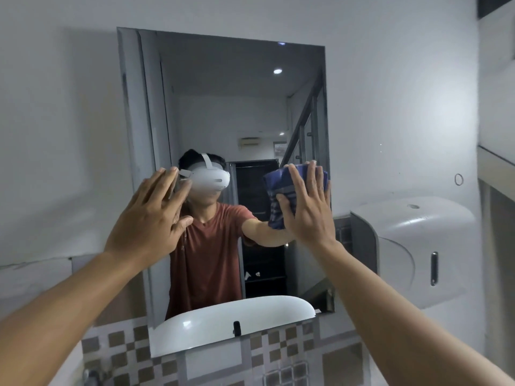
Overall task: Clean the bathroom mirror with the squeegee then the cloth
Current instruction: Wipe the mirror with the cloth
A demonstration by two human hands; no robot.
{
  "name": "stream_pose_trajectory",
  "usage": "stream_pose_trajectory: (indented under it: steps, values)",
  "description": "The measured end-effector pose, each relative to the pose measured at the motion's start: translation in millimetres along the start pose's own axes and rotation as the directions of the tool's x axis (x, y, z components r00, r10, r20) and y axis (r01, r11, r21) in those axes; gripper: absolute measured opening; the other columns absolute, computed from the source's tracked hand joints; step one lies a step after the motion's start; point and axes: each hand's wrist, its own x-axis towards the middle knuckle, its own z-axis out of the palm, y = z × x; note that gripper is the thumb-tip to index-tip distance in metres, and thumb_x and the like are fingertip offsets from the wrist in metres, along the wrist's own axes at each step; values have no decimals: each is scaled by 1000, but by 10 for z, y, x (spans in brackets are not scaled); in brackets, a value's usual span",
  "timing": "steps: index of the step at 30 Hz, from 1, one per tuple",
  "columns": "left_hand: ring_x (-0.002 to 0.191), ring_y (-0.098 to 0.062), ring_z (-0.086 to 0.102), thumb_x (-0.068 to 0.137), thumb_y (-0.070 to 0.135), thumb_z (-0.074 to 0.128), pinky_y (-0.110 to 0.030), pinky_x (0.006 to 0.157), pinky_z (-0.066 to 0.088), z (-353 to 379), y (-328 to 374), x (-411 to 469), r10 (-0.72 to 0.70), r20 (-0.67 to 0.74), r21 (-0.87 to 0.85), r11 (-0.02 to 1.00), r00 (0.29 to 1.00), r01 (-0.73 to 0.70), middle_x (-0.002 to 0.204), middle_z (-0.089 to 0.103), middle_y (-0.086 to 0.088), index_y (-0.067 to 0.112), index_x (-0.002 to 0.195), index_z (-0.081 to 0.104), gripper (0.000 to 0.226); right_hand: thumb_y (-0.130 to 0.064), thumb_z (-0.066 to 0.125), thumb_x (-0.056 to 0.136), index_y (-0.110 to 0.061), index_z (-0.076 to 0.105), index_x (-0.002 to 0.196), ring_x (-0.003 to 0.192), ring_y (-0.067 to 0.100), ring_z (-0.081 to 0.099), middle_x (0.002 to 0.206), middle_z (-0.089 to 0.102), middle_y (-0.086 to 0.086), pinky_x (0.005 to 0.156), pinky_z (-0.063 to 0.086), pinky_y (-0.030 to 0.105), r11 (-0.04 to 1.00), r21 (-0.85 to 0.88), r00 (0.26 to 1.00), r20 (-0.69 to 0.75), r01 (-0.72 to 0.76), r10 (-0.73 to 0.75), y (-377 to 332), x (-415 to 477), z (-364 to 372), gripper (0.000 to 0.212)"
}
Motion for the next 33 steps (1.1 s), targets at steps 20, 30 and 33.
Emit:
stream_pose_trajectory:
  steps: [20,30,33]
  values:
    - [145,-41,26,82,40,75,-55,116,33,-179,-227,248,21,-18,-9,1000,1000,-21,157,29,-23,13,153,38,84,-49,38,101,-37,6,161,157,32,5,170,-11,2,77,63,50,942,172,957,92,-287,275,63,-1128,212,68]
    - [144,-36,30,89,43,65,-51,116,34,-208,-257,282,36,-31,7,999,999,-35,156,35,-19,16,150,43,70,-39,26,106,-28,6,162,156,37,-5,166,6,28,123,3,64,972,57,974,25,-228,227,-575,-1014,429,61]
    - [140,-35,36,91,38,66,-48,114,38,-285,-339,329,55,-74,-3,998,996,-55,151,42,-18,16,146,50,62,-35,30,105,-23,20,161,156,40,-2,165,8,30,122,5,66,976,57,978,13,-209,209,-792,-927,469,58]
